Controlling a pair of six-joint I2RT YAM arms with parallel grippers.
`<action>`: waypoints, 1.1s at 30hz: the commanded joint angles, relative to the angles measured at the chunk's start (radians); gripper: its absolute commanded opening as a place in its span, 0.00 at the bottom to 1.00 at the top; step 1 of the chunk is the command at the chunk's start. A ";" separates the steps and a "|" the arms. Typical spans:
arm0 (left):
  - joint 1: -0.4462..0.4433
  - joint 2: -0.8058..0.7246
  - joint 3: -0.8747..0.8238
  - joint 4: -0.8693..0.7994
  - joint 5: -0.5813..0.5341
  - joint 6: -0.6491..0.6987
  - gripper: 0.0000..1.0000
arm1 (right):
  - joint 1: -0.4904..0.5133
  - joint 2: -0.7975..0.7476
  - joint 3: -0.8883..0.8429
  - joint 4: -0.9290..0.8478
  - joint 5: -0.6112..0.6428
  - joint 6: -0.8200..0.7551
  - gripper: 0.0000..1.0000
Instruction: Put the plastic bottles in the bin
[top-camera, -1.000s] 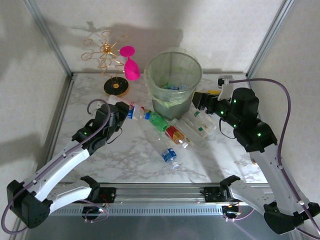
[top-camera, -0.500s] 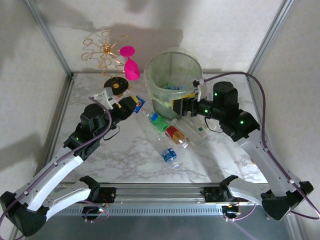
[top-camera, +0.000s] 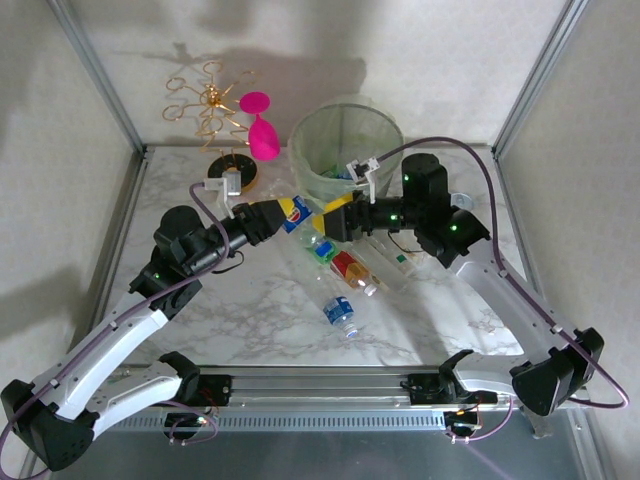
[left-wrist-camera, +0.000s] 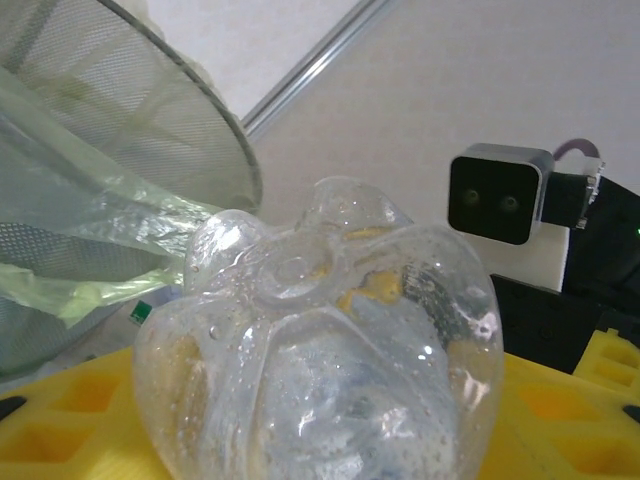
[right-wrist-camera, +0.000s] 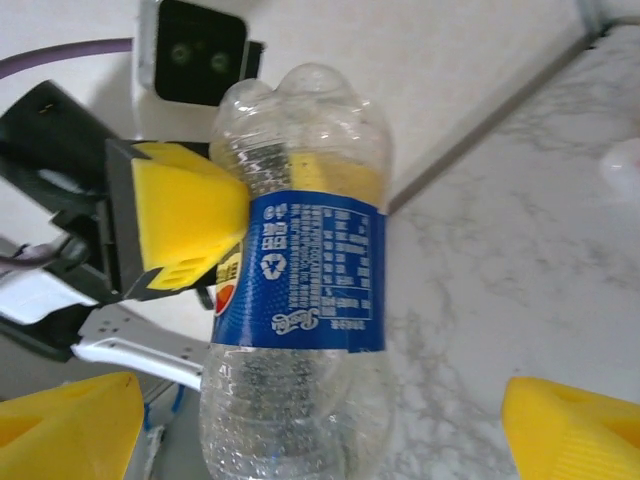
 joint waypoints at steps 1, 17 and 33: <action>0.000 -0.009 0.022 0.076 0.065 0.022 0.42 | 0.022 0.010 -0.043 0.141 -0.134 0.079 0.93; -0.019 -0.001 0.017 0.101 0.092 0.035 0.43 | 0.082 0.047 -0.076 0.212 -0.107 0.122 0.73; -0.033 -0.025 0.082 -0.034 -0.065 0.098 0.87 | 0.061 -0.005 -0.043 0.126 0.052 0.066 0.53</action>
